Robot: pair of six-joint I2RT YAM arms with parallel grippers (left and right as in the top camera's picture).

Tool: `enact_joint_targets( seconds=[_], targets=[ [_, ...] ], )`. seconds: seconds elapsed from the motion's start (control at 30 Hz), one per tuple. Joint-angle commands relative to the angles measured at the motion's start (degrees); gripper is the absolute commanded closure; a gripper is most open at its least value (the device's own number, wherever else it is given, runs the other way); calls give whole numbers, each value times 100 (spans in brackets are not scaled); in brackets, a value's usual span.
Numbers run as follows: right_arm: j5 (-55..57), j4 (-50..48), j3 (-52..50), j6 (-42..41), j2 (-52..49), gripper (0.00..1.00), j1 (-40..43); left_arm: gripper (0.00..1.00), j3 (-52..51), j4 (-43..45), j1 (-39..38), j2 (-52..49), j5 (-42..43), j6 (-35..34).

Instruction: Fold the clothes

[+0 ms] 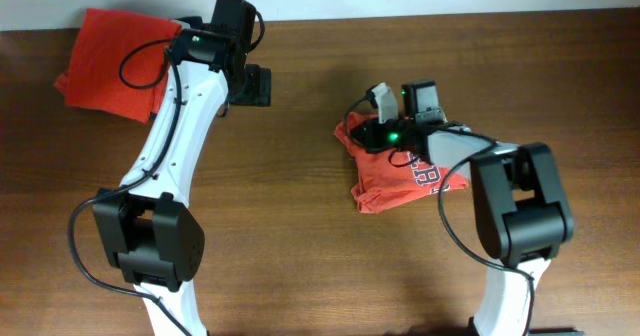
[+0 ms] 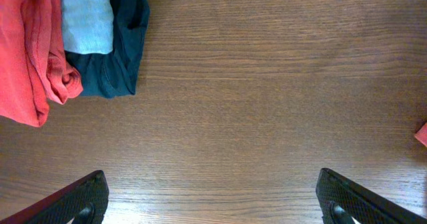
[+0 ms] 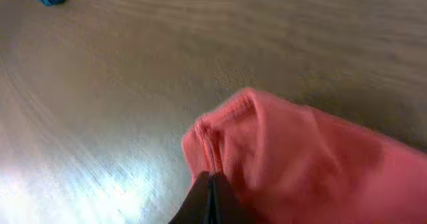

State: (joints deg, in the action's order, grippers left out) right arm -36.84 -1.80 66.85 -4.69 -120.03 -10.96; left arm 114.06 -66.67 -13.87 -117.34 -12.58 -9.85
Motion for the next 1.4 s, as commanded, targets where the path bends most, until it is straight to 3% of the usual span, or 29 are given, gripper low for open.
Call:
enact_joint_targets(
  seconds=[0.0,0.13,0.27,0.43,0.6,0.63,0.73,0.97,1.13,1.2,1.33,1.37],
  targets=[
    [103,-238,13,-33,-365,96,-157,1,31,-2,-22,70,-72,48],
    [-1283,-446,199,-35,-155,96,26,1,31,-2,-24,70,-72,48],
    [-2900,-442,702,-774,420,96,813,1,31,-2,-22,70,-74,48],
    [-3458,66,748,-1213,769,96,1971,1,31,-2,-24,70,-72,48],
    [-2822,2164,682,94,715,96,2658,1,31,-2,-22,70,-72,48],
    [-2039,3051,669,608,715,96,2776,1,31,-2,-22,70,-74,48],
    [-761,4120,560,1373,715,96,2865,1,31,-2,-24,70,-72,48],
    [-208,3515,-129,1626,715,95,2861,1,31,-2,-26,70,-72,48],
    [-1912,3958,566,1626,1025,95,3099,1,31,-2,-26,70,-74,48],
    [-2055,4450,1051,1628,1281,94,3285,1,31,-2,-26,70,-72,48],
    [-1403,5149,1749,1624,1644,79,3738,1,31,-2,-28,70,-74,48],
    [-1080,5298,1878,1624,1687,67,3888,1,31,-2,-28,70,-72,48]
  ],
)
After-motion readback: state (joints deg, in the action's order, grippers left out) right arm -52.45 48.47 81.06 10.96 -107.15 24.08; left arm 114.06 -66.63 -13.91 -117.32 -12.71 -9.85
